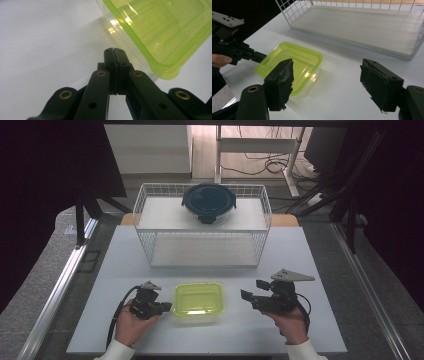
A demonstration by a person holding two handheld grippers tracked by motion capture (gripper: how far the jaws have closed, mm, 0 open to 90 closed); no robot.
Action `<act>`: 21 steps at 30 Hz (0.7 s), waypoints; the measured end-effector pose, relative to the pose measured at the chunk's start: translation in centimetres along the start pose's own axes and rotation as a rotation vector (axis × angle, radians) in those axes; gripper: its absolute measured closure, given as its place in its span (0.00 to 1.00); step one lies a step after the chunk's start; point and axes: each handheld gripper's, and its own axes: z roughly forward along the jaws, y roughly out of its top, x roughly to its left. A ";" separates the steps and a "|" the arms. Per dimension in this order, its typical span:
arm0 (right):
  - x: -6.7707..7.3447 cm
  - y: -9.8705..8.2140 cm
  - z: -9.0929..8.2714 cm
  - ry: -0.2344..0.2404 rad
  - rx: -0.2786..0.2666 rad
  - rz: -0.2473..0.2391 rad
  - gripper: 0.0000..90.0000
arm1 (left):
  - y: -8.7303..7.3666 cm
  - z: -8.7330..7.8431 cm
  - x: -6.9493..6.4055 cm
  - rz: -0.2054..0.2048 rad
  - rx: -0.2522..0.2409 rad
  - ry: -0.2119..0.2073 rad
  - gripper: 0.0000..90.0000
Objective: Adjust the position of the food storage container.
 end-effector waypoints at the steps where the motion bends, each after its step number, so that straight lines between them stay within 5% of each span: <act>1: 0.0 0.0 0.0 0.000 0.002 -0.002 0.30 | -0.1 -0.3 0.1 -0.004 -0.012 -0.008 0.99; 6: 0.0 0.0 0.1 0.004 0.010 -0.007 0.29 | -0.2 -1.3 -0.2 -0.008 -0.063 -0.007 0.95; 10: -0.3 -0.3 0.5 0.018 0.033 0.000 0.29 | -0.2 -3.3 -0.6 -0.046 -0.188 0.024 0.69; 15: -0.3 -0.5 1.0 0.037 0.051 0.007 0.29 | 0.0 -4.3 -1.2 -0.063 -0.229 -0.002 0.40; 21: -0.2 -0.6 1.4 0.059 0.060 0.016 0.29 | 0.0 -4.2 -1.1 -0.091 -0.239 -0.025 0.30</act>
